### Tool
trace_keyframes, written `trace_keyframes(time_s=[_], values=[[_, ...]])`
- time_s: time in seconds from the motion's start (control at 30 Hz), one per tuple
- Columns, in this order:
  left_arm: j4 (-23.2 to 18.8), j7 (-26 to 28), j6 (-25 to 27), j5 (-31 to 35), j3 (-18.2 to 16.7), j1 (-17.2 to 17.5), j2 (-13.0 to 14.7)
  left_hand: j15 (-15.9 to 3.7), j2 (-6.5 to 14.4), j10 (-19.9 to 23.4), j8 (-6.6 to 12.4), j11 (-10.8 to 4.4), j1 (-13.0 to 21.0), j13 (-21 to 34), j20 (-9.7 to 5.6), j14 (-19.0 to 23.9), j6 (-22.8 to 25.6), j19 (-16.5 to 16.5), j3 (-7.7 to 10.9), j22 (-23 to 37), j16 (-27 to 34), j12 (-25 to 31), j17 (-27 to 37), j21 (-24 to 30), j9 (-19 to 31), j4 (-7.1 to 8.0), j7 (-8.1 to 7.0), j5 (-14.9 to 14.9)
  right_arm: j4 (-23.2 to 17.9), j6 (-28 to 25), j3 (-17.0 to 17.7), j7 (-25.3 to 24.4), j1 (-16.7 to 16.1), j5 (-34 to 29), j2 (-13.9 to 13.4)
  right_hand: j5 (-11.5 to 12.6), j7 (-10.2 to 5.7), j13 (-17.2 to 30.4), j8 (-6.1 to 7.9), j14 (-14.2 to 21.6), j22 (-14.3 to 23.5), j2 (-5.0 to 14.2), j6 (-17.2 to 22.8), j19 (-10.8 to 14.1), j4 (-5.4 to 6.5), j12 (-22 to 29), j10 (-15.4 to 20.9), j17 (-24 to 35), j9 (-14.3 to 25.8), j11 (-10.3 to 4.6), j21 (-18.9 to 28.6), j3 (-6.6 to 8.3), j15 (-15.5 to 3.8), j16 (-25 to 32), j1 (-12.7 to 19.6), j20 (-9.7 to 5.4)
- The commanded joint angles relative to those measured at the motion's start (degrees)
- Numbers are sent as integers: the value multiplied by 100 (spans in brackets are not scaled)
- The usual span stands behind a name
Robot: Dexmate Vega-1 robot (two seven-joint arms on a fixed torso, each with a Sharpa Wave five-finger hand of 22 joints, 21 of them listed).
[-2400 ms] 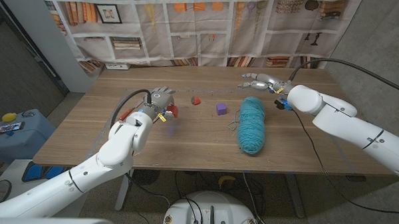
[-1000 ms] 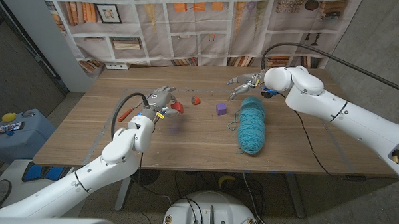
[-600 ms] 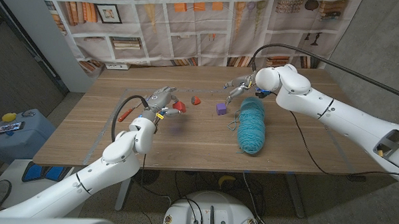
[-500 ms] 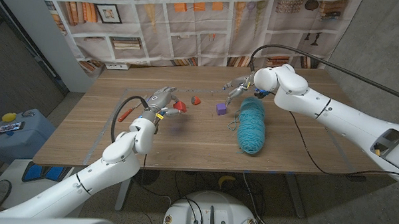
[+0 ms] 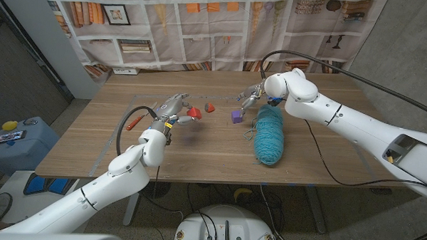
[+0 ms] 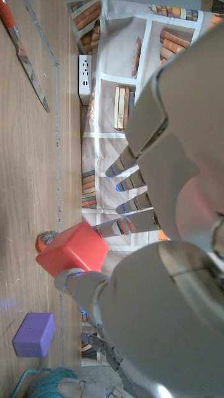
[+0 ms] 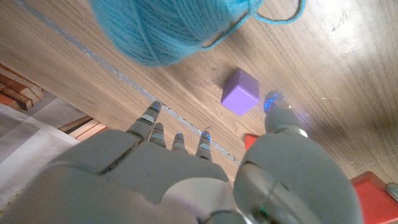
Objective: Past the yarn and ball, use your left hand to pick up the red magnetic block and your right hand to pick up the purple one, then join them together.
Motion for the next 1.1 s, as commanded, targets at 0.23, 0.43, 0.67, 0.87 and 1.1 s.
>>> trace_keyframes(time_s=[0.23, 0.43, 0.67, 0.87, 1.1], values=[[222, 412, -653, -906, -144, 37, -19, 18, 96, 33, -20, 4, 18, 9, 37, -8, 456, -3, -40, 14, -20, -24, 5, -4, 37, 12, -320, 49, 397, -17, -271, 114, 84, -477, 376, 57, -39, 19, 96, 6, 15, 8, 119, 37, 23, 62, 2, 30, 30, 16, 34, 42, 6, 62, 86, -34], [324, 541, -883, -1229, -223, 66, -104, 21, 109, 32, -34, 4, 16, 9, 49, -7, 453, -13, -49, 14, -19, -27, 5, -6, 38, 13, -313, 53, 424, -34, -274, -12, 3, -570, 403, 67, -84, 30, 214, 85, 15, 18, 307, 129, 32, 99, 77, 44, 66, -11, 63, 55, -47, 109, 147, -76], [383, 658, -1050, -1479, -284, 96, -136, 29, 123, 32, -47, 11, 17, 9, 45, -14, 461, -23, -59, 14, -21, -29, 5, -7, 40, 13, -299, 59, 421, -46, -245, -220, -132, -659, 396, 65, -159, 46, 409, 227, 15, 13, 625, 259, 38, 154, 225, 62, 120, -35, 90, 55, -114, 178, 227, -96], [398, 724, -1101, -1570, -271, 101, -135, 34, 135, 49, -51, 8, 19, 9, 48, -9, 482, -25, -68, 15, -18, -25, 5, -5, 42, 11, -299, 64, 445, -102, -232, -388, -245, -730, 417, 43, -180, 56, 543, 370, 14, 1, 813, 424, 18, 198, 373, 68, 162, -61, 121, 66, -175, 233, 347, -149], [413, 777, -1183, -1659, -266, 118, -115, 35, 145, 63, -61, 13, 22, 9, 60, 2, 492, -23, -76, 15, -14, -22, 5, -3, 44, 9, -290, 69, 362, -161, -187, -776, -454, -881, 384, -28, -248, 68, 766, 588, 14, -27, 1152, 628, -3, 266, 640, 71, 216, -149, 136, 85, -293, 307, 575, -209]])
